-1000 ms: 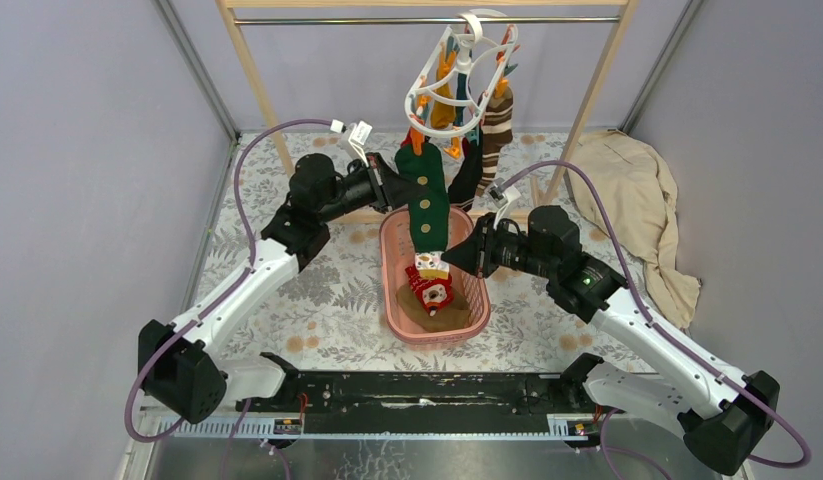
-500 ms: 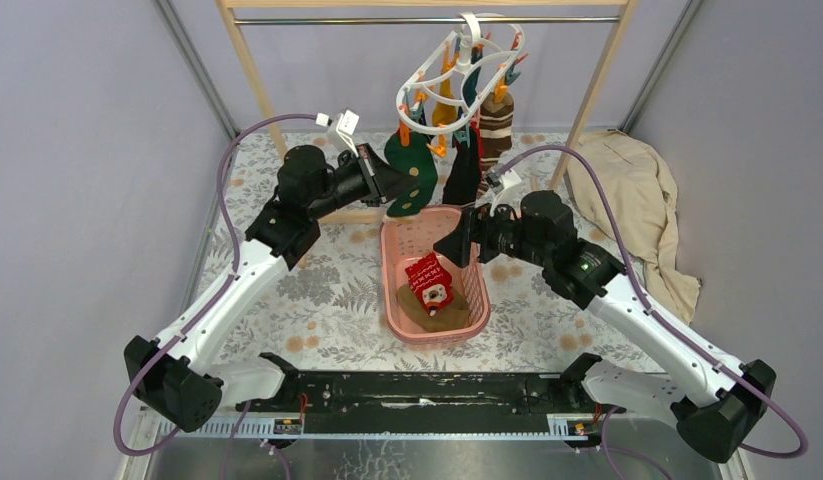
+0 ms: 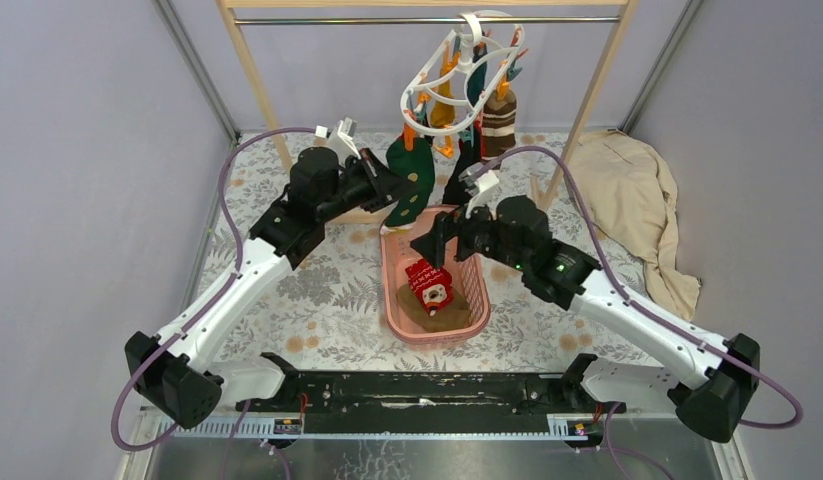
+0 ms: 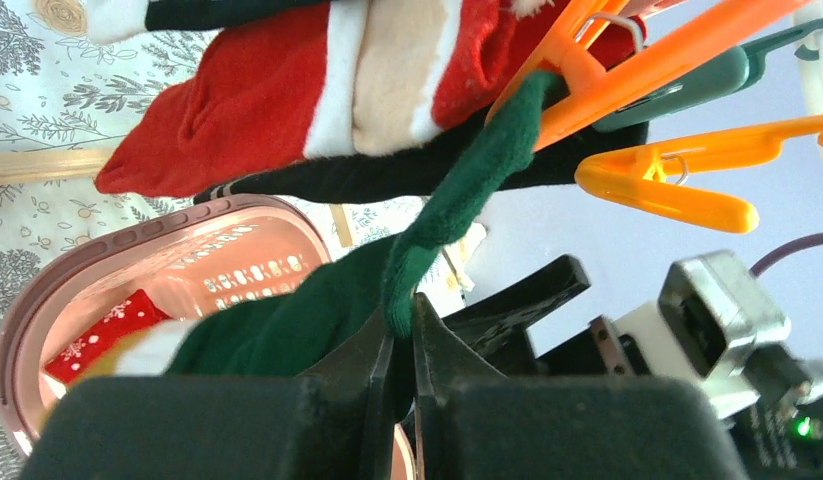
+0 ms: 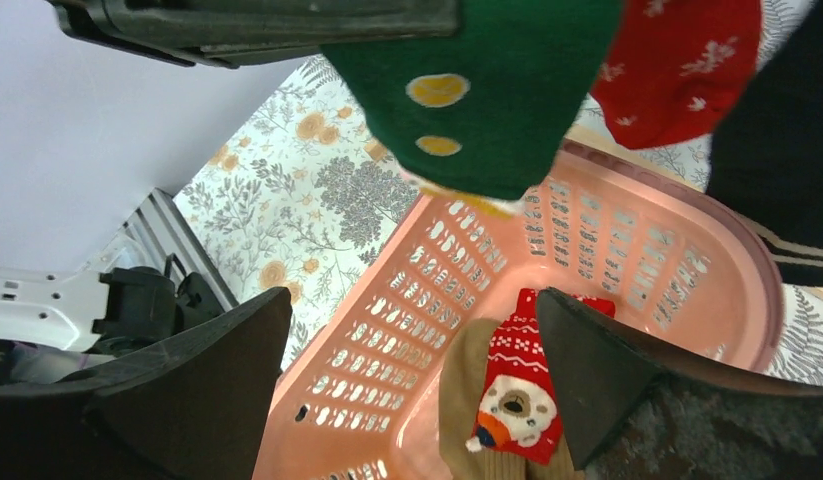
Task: Remove the socks clipped to the hanger
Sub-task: Remove the sock from the hanger.
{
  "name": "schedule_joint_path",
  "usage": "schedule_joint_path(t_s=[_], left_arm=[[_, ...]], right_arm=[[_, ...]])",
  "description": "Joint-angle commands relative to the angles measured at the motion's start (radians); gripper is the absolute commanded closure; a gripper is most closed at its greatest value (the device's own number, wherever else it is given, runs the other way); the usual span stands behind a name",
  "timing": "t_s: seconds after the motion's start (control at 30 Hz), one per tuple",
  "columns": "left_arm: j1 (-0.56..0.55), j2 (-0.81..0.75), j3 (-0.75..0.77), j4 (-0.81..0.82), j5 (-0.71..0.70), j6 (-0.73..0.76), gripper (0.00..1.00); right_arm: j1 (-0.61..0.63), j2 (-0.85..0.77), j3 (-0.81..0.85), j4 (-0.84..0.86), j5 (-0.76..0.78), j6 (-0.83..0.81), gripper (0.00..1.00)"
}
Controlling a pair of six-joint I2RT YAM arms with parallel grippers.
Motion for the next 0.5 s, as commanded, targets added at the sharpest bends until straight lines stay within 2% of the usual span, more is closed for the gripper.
schedule_joint_path(t_s=[0.0, 0.17, 0.47], left_arm=[[-0.026, 0.016, 0.056, -0.03, -0.073, -0.04, 0.87], [-0.047, 0.025, 0.058, -0.036, -0.113, -0.066, 0.86], [-0.111, 0.049, 0.073, -0.035, -0.158, -0.098, 0.85]], right_arm=[[0.087, 0.073, 0.037, 0.102, 0.189, -0.072, 0.0], [0.154, 0.118, 0.05, 0.12, 0.435, -0.072, 0.0], [0.186, 0.132, -0.058, 0.277, 0.589, -0.006, 0.0]])
